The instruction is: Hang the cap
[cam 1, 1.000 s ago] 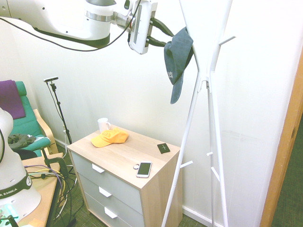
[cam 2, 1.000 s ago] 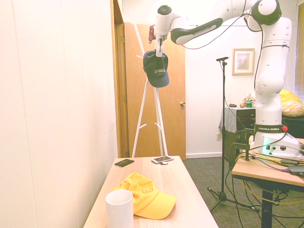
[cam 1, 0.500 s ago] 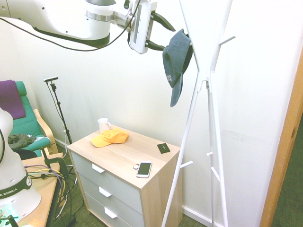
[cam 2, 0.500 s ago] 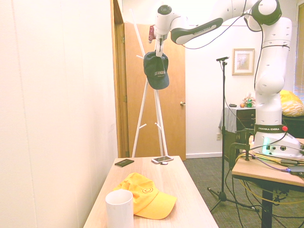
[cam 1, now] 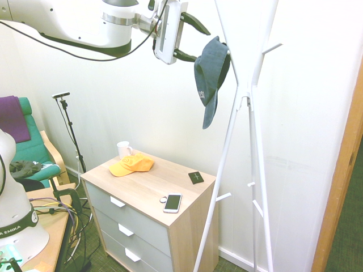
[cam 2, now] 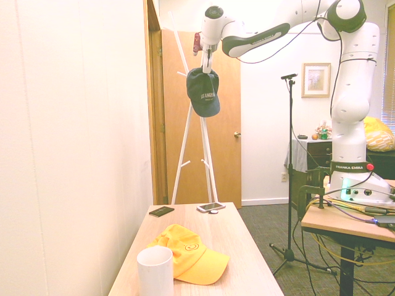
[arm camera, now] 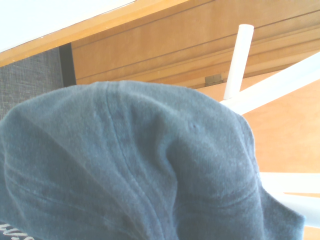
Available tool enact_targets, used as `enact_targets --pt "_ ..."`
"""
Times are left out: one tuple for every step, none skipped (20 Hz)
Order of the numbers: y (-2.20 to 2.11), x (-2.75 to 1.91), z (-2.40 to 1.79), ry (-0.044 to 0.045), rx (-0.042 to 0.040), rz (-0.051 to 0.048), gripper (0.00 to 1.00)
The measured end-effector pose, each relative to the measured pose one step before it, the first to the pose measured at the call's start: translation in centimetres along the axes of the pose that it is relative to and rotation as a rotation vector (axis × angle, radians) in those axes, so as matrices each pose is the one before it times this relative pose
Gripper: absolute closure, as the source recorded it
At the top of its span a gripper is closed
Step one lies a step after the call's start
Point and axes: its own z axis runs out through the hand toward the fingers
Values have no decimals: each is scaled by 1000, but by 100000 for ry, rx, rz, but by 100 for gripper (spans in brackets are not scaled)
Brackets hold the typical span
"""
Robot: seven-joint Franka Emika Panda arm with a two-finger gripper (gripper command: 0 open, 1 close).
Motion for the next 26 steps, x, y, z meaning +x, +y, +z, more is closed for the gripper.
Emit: enact_targets --pt "-34 0 -56 18 120 153 0" --pt "-74 9 -105 91 429 528 0" --pt "-168 36 -217 257 1275 1146 0" --pt "-229 55 -312 84 2181 1440 0" --pt "-219 21 -378 -478 2318 1449 0" --pt "-220 -14 -516 -923 2126 1275 0" --pt "-181 -42 -539 -1399 2211 1386 0" --pt "-180 -39 -558 -1036 1899 1086 0" --pt "-234 -67 -530 -890 1710 802 0" --pt "-322 -161 -388 -1578 1888 920 0" --pt "-424 -260 -309 -2569 2530 1368 0" --pt "-500 -346 -315 -3998 3721 2316 0" --pt "-533 -390 -324 -4410 4023 2324 0" --pt "-567 -450 -335 -4765 4146 2058 0" --pt "-486 -458 -317 -5159 4063 1860 0" --pt "-327 -318 -328 -5463 4040 1518 0" --pt "-173 -105 -406 -5345 4019 1411 0" --pt "-46 21 -518 -5525 4027 1345 0" --pt "41 79 -550 -5311 3845 1152 0" --pt "135 123 -517 -5291 3782 1000 0" --pt "158 105 -443 -5013 3703 1019 0" --pt "141 22 -357 -5051 3646 1052 0" --pt "138 -9 -278 -4747 3291 1091 0" --pt "177 16 -198 -3517 2170 858 0" --pt "192 105 -173 -1579 940 717 0" --pt "164 109 -72 -700 345 583 0"
